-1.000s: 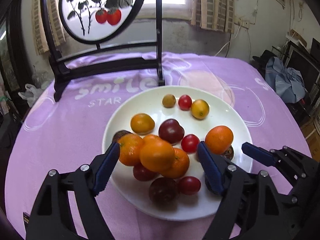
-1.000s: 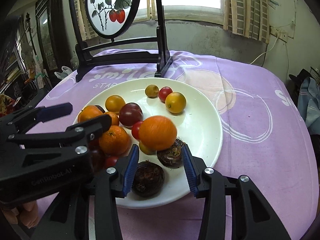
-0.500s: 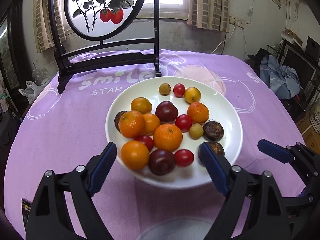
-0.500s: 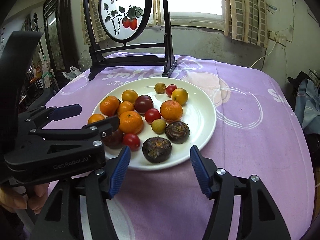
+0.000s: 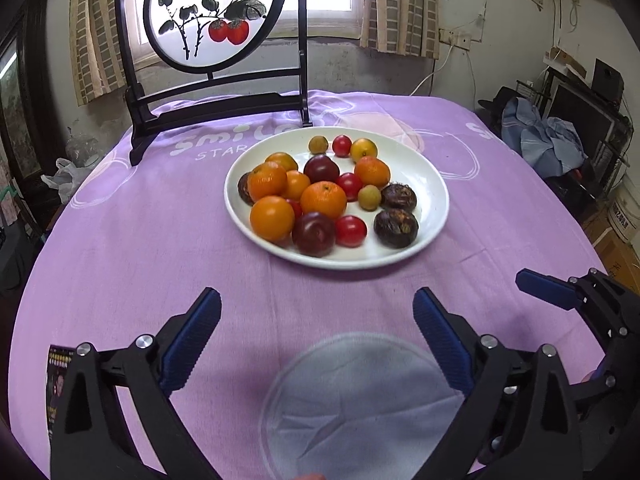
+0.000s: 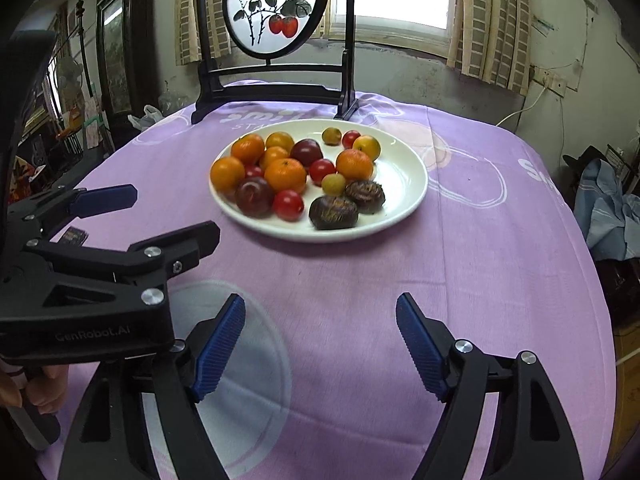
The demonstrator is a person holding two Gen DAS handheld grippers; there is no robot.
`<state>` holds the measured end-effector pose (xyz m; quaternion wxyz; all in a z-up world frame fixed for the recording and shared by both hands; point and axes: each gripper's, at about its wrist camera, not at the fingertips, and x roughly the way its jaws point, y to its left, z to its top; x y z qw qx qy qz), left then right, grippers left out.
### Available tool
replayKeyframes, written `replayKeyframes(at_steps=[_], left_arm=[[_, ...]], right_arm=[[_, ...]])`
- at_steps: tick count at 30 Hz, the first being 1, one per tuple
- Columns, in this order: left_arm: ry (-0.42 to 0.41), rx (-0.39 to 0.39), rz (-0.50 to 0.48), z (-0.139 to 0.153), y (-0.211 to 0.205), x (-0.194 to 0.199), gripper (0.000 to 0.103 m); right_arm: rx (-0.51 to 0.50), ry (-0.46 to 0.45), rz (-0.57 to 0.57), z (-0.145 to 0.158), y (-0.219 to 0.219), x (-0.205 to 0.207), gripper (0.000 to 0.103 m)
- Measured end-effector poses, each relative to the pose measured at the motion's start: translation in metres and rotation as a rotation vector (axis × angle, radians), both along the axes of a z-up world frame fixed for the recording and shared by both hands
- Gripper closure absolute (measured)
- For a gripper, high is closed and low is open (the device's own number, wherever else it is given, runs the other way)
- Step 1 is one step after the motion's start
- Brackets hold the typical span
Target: Organize fruits
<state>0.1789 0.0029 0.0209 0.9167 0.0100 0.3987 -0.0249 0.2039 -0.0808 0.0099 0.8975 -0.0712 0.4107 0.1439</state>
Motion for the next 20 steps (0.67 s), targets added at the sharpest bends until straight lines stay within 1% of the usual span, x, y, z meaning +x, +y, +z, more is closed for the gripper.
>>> replayKeyframes(at_steps=[5, 8, 12, 16, 20], left_arm=[[-0.015, -0.001, -0.004, 0.0, 0.003, -0.018, 0.007], [-0.006, -0.016, 0.003, 0.002, 0.007, -0.024, 0.007], [-0.007, 0.002, 0.013, 0.001, 0.008, -0.033, 0.005], [0.004, 0.016, 0.033, -0.004, 0.011, -0.038, 0.005], [0.033, 0.002, 0.046, -0.014, 0.017, -0.04, 0.005]], right_arm=[[0.022, 0.022, 0.002, -0.005, -0.001, -0.018, 0.024], [0.033, 0.025, -0.006, -0.006, -0.003, -0.026, 0.024], [0.038, 0.023, -0.013, -0.007, -0.005, -0.032, 0.019], [0.045, 0.037, -0.012, -0.013, -0.006, -0.037, 0.018], [0.042, 0.05, -0.025, -0.019, -0.007, -0.038, 0.016]])
